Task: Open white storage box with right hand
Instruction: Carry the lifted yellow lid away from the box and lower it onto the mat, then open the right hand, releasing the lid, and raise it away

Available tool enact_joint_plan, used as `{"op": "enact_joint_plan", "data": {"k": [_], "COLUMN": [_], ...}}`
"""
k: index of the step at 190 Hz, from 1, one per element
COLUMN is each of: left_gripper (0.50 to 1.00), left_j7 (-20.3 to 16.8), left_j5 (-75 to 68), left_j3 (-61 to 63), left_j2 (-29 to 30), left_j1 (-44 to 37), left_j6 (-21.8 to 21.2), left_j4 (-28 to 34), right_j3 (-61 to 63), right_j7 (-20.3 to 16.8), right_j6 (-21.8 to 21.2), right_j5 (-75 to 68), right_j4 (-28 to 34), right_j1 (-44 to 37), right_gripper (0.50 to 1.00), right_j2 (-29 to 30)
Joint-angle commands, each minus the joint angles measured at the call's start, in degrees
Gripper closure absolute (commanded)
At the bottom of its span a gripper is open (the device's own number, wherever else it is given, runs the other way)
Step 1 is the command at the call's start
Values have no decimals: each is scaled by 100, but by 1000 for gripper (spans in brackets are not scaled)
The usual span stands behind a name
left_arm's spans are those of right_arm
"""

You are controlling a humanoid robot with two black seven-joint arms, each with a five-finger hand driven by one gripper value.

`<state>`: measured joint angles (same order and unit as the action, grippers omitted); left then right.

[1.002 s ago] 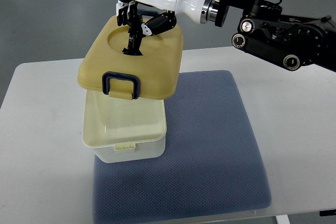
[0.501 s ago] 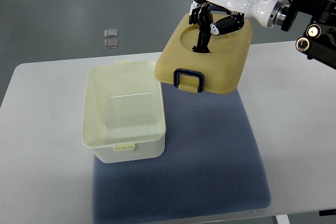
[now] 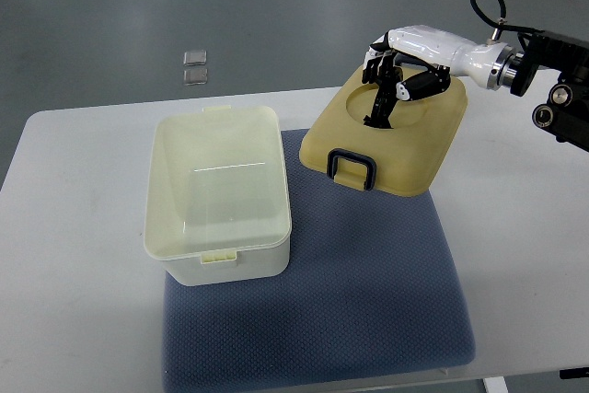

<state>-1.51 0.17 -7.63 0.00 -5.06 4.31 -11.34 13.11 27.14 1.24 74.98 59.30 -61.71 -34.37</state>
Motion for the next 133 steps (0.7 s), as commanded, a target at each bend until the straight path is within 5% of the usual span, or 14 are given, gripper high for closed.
{"op": "enact_joint_plan", "data": {"k": [1, 96, 98, 99, 100, 101, 102, 103, 107, 133], "left_gripper": [500, 500, 500, 500, 500, 500, 500, 500, 500, 500], "left_j7": [1, 1, 1, 1, 1, 1, 1, 1, 1, -7], "left_j5": [0, 0, 0, 0, 0, 0, 0, 0, 0, 0], "left_j3": [-11, -11, -11, -11, -11, -11, -11, -11, -11, -11], "left_j2": [0, 0, 0, 0, 0, 0, 0, 0, 0, 0], "left_j1": [5, -4, -4, -4, -4, 5, 5, -4, -4, -4], "left_j6": [0, 0, 0, 0, 0, 0, 0, 0, 0, 0], "left_j4": [9, 17, 17, 17, 17, 17, 17, 17, 17, 17], "right_j3": [-1, -10, -10, -1, -1, -1, -1, -1, -1, -10], "right_j7": [1, 1, 1, 1, 1, 1, 1, 1, 1, -7], "right_j6": [34, 157, 157, 157, 157, 157, 157, 157, 157, 105], "right_j5": [8, 8, 8, 8, 8, 8, 8, -1, -1, -1], "right_j4": [-111, -278, -278, -278, -278, -278, -278, -278, -278, -269], "right_j1": [203, 687, 704, 704, 704, 722, 722, 739, 766, 889], "right_gripper": [1000, 1000, 987, 898, 897, 812, 812, 743, 657, 579], "right_j2": [27, 589, 607, 616, 616, 633, 633, 651, 686, 818]}}
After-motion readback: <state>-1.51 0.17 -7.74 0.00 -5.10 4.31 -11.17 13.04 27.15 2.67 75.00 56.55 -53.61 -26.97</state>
